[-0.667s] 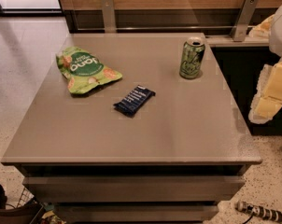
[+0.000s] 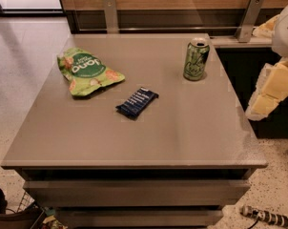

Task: Knock green can over

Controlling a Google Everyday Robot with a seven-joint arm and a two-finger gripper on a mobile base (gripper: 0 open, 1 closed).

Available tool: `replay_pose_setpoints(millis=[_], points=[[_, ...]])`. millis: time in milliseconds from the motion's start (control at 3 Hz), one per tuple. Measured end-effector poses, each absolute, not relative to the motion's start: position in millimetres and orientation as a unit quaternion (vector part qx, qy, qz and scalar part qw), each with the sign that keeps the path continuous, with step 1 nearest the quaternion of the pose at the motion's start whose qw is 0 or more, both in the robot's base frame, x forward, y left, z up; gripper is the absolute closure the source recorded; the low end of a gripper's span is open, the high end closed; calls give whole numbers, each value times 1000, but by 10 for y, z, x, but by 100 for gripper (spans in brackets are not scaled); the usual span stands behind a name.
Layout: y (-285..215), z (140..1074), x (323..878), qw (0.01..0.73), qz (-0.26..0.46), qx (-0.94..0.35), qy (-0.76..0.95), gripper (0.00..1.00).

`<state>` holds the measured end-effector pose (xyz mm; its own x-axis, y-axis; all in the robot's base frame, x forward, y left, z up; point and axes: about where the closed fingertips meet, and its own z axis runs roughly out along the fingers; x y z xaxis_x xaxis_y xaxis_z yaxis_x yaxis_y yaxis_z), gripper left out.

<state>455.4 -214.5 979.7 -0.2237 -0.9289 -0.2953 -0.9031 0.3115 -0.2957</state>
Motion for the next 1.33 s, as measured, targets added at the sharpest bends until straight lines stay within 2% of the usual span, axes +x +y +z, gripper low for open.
replay_pose_setpoints(millis=[667, 1000, 1333], points=[[-2127, 9845, 4702, 252, -22, -570, 782, 0], [-2331, 9600, 5141, 334, 46, -525, 781, 0], [-2395, 9494, 5407, 388, 85, -496, 772, 0]])
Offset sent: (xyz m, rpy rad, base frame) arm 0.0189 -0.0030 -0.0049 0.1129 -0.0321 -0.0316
